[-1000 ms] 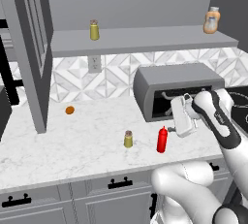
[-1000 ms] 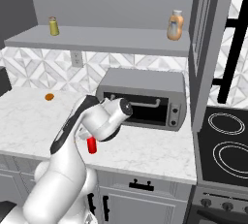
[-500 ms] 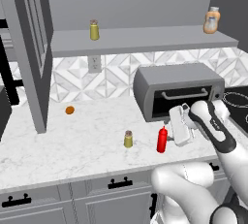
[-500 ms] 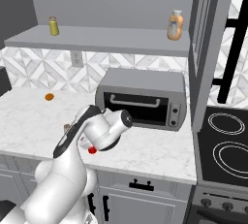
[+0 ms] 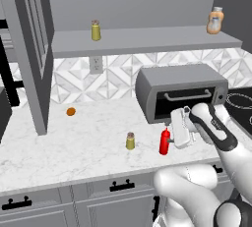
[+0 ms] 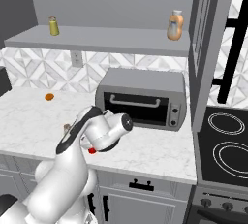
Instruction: Put the shaker and condiment bottle from the counter next to their counterparts in the cabinet.
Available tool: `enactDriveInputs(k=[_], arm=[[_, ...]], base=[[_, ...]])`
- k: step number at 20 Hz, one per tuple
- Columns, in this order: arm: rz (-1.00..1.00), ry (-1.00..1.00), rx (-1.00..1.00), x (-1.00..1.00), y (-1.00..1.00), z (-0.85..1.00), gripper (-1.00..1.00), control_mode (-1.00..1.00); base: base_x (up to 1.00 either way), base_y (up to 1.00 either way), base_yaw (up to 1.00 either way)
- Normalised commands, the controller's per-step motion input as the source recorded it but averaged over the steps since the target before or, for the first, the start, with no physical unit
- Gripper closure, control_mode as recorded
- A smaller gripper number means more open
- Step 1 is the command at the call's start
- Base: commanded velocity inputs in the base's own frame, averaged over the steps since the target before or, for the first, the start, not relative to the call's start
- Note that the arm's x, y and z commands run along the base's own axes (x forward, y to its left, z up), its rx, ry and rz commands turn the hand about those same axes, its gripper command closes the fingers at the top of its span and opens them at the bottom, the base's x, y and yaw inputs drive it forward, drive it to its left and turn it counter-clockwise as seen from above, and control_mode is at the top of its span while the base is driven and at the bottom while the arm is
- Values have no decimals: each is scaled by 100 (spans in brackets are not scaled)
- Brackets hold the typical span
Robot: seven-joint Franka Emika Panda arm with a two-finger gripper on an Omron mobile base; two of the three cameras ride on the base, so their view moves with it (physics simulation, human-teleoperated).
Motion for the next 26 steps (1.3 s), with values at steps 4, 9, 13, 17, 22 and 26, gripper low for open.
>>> enactDriveInputs(k=[4,9,13,17,22,26], arm=[[9,5,14,30,-50,-11,-100,-100],[9,12,13,23,-26,-4,-100,-100],[1,16,3,12,0,-1,-100,-100],[5,21,2,0,4,-14,-100,-100],[4,19,1,0,2,-4,-100,-100],[5,15,0,-2,2,-2,-100,-100]], base=[[0,0,0],[0,0,0],[0,0,0],[0,0,0],[0,0,0],[0,0,0]])
